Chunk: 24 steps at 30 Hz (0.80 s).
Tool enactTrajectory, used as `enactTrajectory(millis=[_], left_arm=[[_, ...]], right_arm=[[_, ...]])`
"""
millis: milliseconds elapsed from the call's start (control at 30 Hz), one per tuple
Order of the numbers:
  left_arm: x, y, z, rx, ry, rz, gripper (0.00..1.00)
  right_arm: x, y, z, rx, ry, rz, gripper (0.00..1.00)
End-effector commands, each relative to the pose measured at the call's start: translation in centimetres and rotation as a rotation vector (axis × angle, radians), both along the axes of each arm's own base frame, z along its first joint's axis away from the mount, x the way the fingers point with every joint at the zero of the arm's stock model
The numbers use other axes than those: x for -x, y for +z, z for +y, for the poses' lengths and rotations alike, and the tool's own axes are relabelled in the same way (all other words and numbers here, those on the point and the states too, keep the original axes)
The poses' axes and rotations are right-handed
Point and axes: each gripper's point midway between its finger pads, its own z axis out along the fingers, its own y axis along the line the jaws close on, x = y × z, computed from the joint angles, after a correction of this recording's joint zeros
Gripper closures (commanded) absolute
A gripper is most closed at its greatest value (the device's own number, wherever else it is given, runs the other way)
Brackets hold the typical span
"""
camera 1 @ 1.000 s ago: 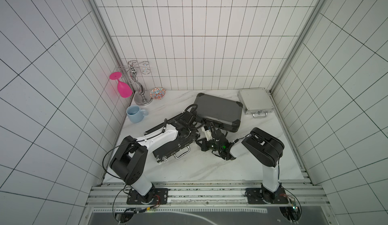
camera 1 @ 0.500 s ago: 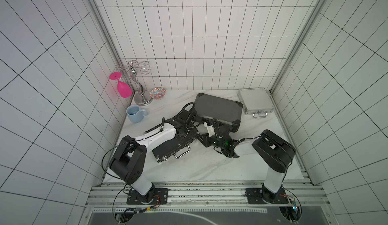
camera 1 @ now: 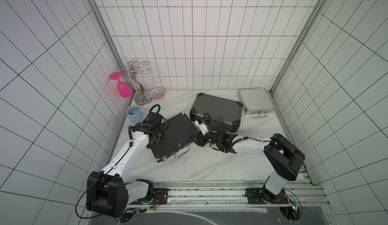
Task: Close the poker set cases
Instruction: Fasten the fastener on the poker set case.
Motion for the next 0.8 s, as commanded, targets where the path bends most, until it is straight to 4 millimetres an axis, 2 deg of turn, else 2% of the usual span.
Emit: enactTrajectory(millis=[0, 167, 267, 333, 567, 667, 767], left_arm=[[1.9, -1.3, 1.2, -0.032, 0.029, 0.085, 0.53], [3.8, -3.4, 1.6, 0.002, 0.091, 0.136, 0.54], [4.9, -4.5, 1.7, 0.038, 0.124, 0.156, 0.54], [5.0, -4.5, 1.6, 0.044, 0.129, 0.155, 0.53], [6.2, -6.2, 0.7, 0.106, 0.156, 0.222, 0.50], [7.3, -7.2, 0.4, 0.116, 0.179, 0.250, 0.55], [8.1, -7.6, -0.2, 0.079, 0.157, 0.279, 0.64]], right_arm=[[2.0, 2.2, 3.6, -0.008, 0.111, -0.029, 0.49], [5.8, 1.7, 7.7, -0.011, 0.210, -0.030, 0.45], [6.6, 1.6, 9.7, -0.014, 0.235, -0.039, 0.43], [6.7, 1.8, 10.6, -0.020, 0.243, -0.041, 0.42], [6.8, 3.3, 12.6, -0.037, 0.275, -0.028, 0.40], [7.8, 2.8, 13.2, -0.024, 0.288, -0.016, 0.42], [9.0, 1.6, 13.7, -0.023, 0.314, 0.008, 0.52]])
